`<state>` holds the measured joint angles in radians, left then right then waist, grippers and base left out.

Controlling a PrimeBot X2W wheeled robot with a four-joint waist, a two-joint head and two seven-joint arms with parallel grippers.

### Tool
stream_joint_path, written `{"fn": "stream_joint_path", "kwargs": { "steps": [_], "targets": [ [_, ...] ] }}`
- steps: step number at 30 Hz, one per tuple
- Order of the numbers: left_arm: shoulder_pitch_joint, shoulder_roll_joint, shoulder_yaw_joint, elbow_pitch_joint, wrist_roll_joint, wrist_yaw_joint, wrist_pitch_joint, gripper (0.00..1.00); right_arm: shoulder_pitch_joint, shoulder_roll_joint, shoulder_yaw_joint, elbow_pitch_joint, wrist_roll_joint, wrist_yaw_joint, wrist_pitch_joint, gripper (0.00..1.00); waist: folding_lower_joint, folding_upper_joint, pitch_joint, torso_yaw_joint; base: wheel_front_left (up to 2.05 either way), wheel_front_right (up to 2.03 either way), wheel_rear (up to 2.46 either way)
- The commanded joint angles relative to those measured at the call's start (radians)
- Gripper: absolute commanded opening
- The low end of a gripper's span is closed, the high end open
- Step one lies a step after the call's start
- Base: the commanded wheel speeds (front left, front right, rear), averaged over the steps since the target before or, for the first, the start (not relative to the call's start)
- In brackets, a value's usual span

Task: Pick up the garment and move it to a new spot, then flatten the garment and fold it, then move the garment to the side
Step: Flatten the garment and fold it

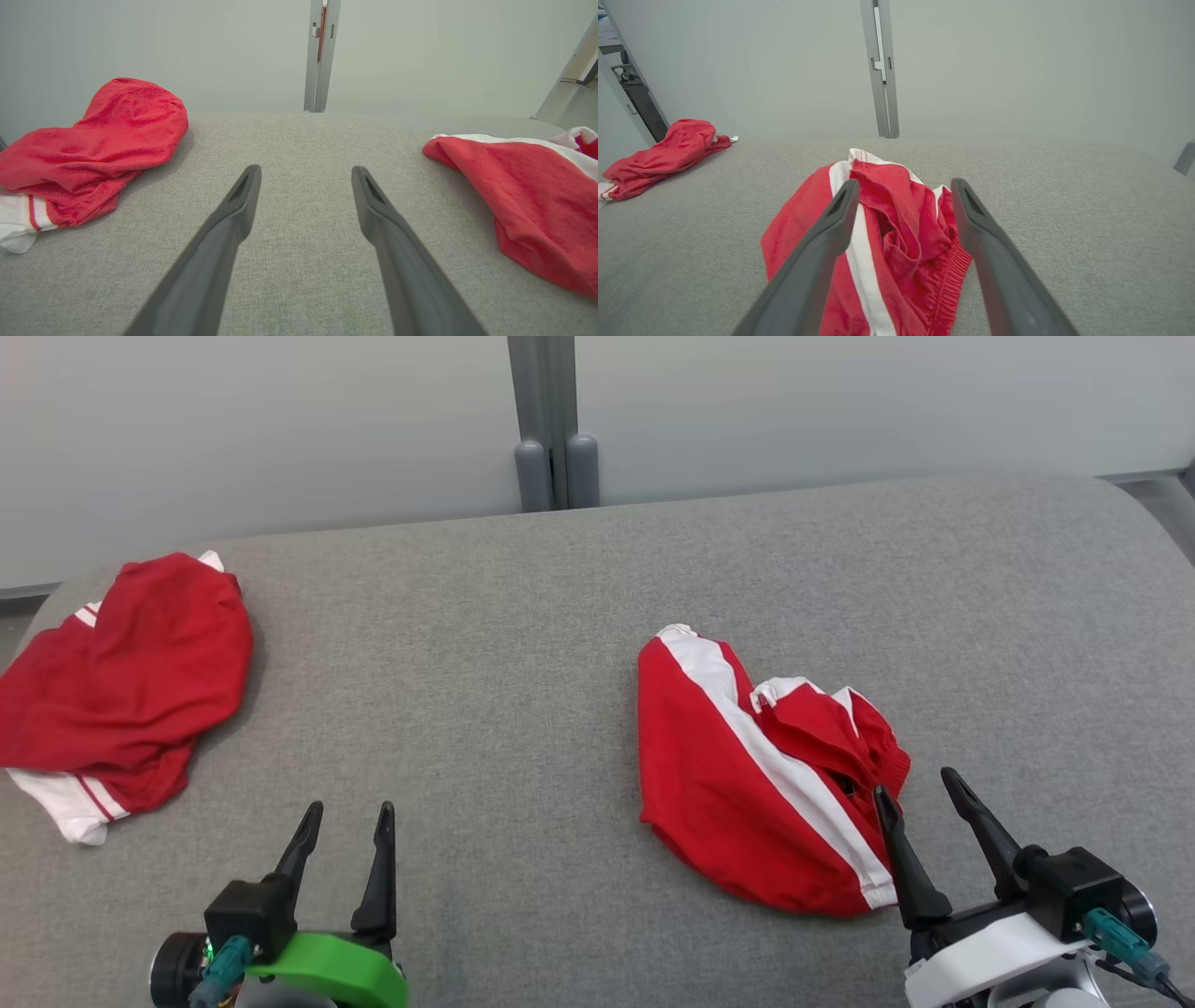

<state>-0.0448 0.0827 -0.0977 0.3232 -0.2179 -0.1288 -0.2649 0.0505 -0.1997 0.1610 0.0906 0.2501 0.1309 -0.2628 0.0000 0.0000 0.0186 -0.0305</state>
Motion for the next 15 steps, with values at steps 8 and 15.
{"fn": "stream_joint_path", "kwargs": {
  "steps": [8, 15],
  "targets": [
    [-0.269, 0.108, -0.120, 0.038, -0.003, -0.003, 0.005, 1.00, -0.052, 0.014, -0.003, -0.005, -0.006, 0.000, -0.003, 1.00, 0.0000, 0.0000, 0.056, -0.066, 0.00, 0.00, 0.00],
    [-0.592, 0.169, -0.264, 0.112, -0.055, -0.003, 0.071, 1.00, -0.102, 0.042, -0.004, -0.003, -0.001, 0.000, -0.003, 1.00, 0.0000, 0.0000, 0.133, -0.177, 0.00, 0.00, 0.00]
  ]
}}
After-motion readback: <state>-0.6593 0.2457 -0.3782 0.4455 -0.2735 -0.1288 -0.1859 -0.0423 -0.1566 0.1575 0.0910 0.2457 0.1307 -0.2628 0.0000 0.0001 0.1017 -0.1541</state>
